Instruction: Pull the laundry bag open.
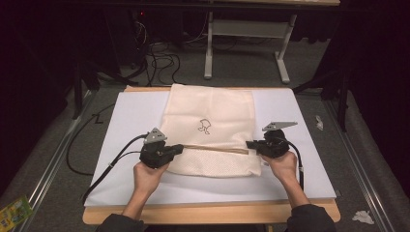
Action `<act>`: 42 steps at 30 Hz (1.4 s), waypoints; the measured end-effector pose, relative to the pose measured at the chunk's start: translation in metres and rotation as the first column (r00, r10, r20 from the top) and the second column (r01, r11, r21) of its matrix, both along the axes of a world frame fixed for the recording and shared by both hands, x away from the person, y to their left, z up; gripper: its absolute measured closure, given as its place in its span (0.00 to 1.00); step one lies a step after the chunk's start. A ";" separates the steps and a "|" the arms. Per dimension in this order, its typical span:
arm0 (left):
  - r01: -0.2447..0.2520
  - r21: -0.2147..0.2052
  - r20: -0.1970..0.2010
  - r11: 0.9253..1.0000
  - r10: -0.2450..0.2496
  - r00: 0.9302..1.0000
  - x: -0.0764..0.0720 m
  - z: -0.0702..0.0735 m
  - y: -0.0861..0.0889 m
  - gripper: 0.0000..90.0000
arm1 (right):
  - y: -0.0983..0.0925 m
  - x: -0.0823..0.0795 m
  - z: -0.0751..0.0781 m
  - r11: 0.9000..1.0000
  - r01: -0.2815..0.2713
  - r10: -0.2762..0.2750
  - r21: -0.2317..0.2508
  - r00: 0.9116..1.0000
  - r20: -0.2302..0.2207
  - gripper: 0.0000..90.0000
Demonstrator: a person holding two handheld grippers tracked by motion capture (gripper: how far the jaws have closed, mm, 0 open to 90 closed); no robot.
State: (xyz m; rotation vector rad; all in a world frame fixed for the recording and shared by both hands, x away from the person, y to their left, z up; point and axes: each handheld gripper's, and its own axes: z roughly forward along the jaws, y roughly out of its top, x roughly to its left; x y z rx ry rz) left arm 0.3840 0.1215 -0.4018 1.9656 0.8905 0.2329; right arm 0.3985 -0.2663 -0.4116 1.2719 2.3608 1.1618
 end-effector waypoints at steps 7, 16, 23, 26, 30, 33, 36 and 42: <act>-0.008 -0.005 -0.005 1.000 0.008 1.000 0.000 0.001 0.005 0.97 | -0.004 0.002 -0.001 1.000 0.013 -0.013 0.000 1.000 0.001 0.99; -0.032 -0.015 0.003 0.999 0.032 0.999 0.001 0.003 0.015 0.97 | -0.006 0.003 0.002 1.000 0.028 -0.028 -0.007 1.000 0.008 0.99; -0.044 -0.023 0.006 0.999 0.044 0.999 0.002 0.005 0.022 0.97 | -0.011 0.003 0.004 0.999 0.042 -0.042 -0.013 0.999 0.014 0.99; -0.044 -0.025 0.010 0.999 0.044 0.999 0.002 0.006 0.023 0.97 | -0.012 0.003 0.004 0.999 0.047 -0.047 -0.013 0.999 0.011 0.99; -0.042 -0.024 0.008 0.999 0.042 0.999 0.003 0.007 0.024 0.97 | -0.013 0.004 0.004 0.999 0.045 -0.045 -0.011 0.999 0.016 0.99; -0.050 -0.021 0.006 0.999 0.050 0.999 0.003 0.007 0.025 0.97 | -0.013 0.004 0.004 0.999 0.052 -0.052 -0.007 0.999 0.017 0.99; -0.056 -0.017 0.010 0.998 0.056 0.998 0.003 0.008 0.029 0.97 | -0.015 0.005 0.003 0.998 0.054 -0.054 -0.016 0.998 0.016 0.99; -0.062 -0.016 0.006 0.998 0.062 0.998 0.004 0.008 0.033 0.97 | -0.019 0.005 0.004 0.998 0.068 -0.068 -0.016 0.998 0.016 0.99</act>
